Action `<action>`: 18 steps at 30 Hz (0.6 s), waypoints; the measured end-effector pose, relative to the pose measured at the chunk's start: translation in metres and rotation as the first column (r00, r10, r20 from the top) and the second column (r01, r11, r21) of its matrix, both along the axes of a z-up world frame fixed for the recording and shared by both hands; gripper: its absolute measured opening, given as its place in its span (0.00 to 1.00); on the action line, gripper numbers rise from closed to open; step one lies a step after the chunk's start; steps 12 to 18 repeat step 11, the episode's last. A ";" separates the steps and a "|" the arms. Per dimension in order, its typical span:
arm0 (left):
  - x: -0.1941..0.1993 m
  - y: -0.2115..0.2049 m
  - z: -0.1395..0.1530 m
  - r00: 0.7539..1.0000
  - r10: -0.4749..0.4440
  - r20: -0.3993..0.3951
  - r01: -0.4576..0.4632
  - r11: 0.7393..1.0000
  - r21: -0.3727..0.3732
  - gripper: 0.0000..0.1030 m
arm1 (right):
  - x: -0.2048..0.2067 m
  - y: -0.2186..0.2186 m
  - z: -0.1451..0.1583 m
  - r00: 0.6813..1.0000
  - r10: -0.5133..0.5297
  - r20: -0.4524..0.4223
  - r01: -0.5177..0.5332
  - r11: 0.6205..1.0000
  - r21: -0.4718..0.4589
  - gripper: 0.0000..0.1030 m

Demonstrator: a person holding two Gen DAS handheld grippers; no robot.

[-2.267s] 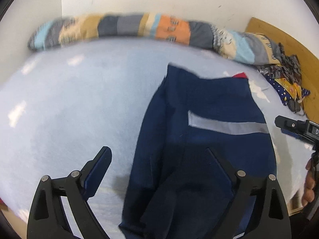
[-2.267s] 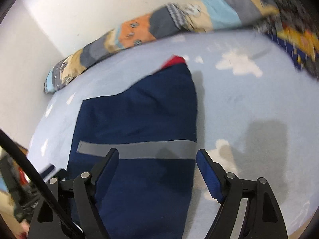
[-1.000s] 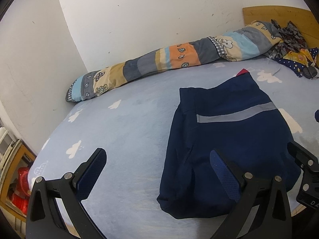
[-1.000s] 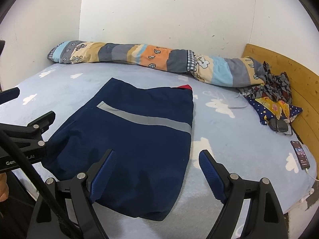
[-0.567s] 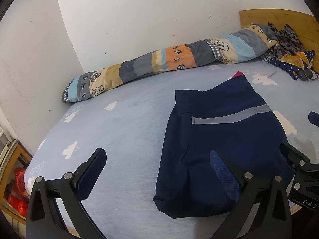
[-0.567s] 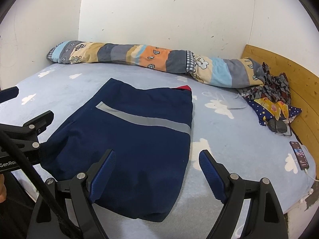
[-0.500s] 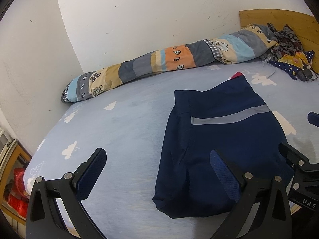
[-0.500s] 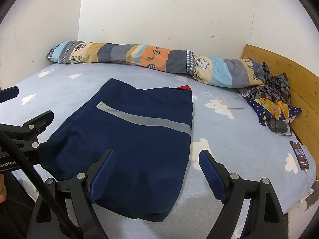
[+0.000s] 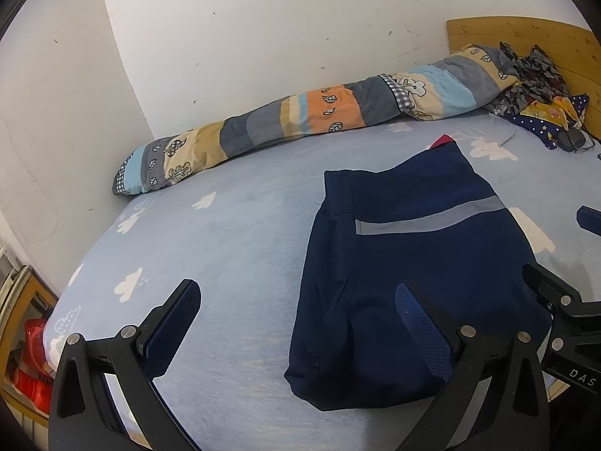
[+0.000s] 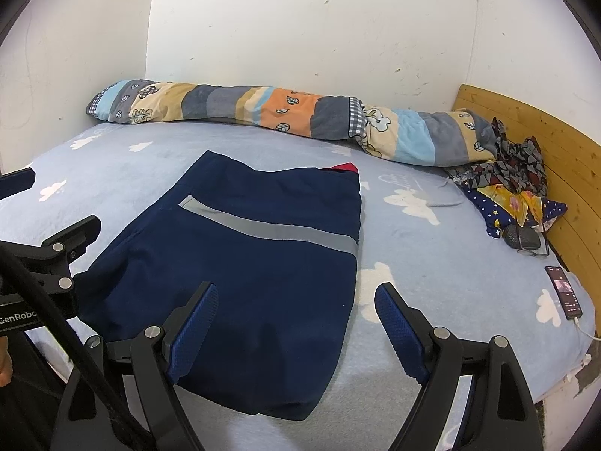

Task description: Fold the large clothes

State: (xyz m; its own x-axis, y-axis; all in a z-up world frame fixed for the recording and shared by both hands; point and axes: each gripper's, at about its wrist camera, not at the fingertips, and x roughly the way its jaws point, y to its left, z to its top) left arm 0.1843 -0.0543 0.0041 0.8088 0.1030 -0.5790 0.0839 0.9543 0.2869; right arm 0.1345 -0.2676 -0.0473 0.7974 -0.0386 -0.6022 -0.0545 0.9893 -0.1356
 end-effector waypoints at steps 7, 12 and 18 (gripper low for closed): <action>-0.001 0.000 0.000 1.000 0.002 -0.005 -0.002 1.000 0.004 1.00 | 0.000 -0.001 0.000 1.000 -0.002 -0.002 0.002 1.000 0.001 0.86; -0.003 0.004 0.001 1.000 -0.004 -0.011 0.004 1.000 -0.015 1.00 | 0.000 -0.001 0.001 1.000 -0.004 0.001 0.004 1.000 0.002 0.86; -0.003 0.004 0.001 1.000 -0.004 -0.011 0.004 1.000 -0.015 1.00 | 0.000 -0.001 0.001 1.000 -0.004 0.001 0.004 1.000 0.002 0.86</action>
